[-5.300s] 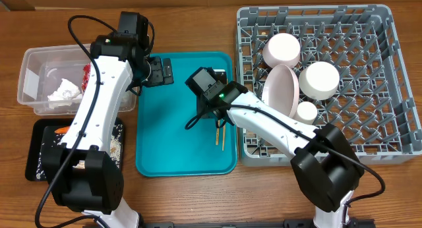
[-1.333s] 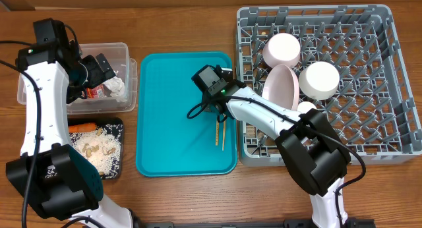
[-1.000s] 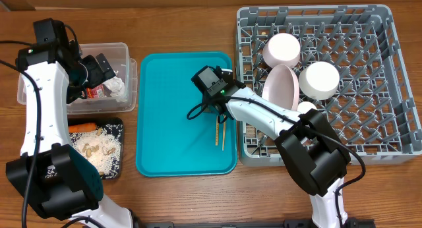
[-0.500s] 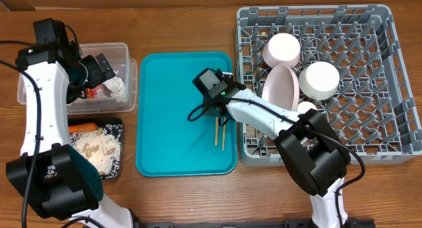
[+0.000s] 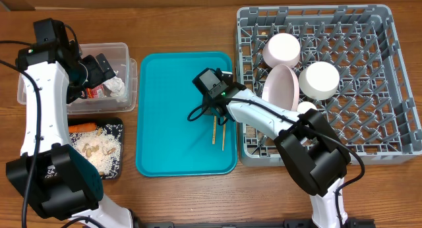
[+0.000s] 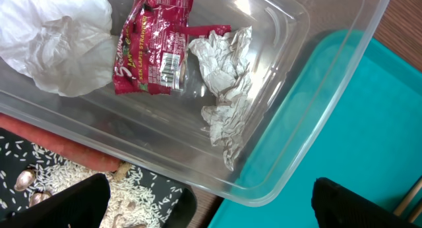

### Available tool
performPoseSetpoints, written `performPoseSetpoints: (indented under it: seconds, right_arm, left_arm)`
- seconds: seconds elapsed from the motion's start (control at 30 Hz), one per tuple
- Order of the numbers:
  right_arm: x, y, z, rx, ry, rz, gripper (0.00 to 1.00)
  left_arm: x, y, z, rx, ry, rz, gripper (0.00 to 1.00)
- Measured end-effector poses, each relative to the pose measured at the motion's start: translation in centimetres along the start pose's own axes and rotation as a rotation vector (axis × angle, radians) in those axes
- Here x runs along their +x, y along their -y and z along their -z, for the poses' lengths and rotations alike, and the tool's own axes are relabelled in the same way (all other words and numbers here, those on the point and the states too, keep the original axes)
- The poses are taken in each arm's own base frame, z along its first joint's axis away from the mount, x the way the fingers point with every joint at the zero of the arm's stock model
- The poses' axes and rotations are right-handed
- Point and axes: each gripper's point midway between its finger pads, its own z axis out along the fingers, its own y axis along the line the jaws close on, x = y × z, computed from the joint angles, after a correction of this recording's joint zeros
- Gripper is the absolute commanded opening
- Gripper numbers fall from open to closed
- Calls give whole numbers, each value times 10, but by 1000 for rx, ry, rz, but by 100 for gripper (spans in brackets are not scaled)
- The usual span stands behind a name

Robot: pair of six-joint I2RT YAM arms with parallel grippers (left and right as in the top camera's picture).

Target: Sort waste into correct bins and load items into the dishwasher

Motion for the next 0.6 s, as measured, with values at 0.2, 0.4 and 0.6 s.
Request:
performPoseSetpoints:
  seconds: [0.2,0.4,0.6]
  right_arm:
    - [0,0,1,3,-3,32,4]
    - [-5,-2,18,-11,7,79,4]
    - [-33,-15,77,-105,114,86,4]
  left_arm:
    - [0,0,0,0,0,0,100]
    - [0,0,0,0,0,0,100]
    - [0,0,0,0,0,0,100]
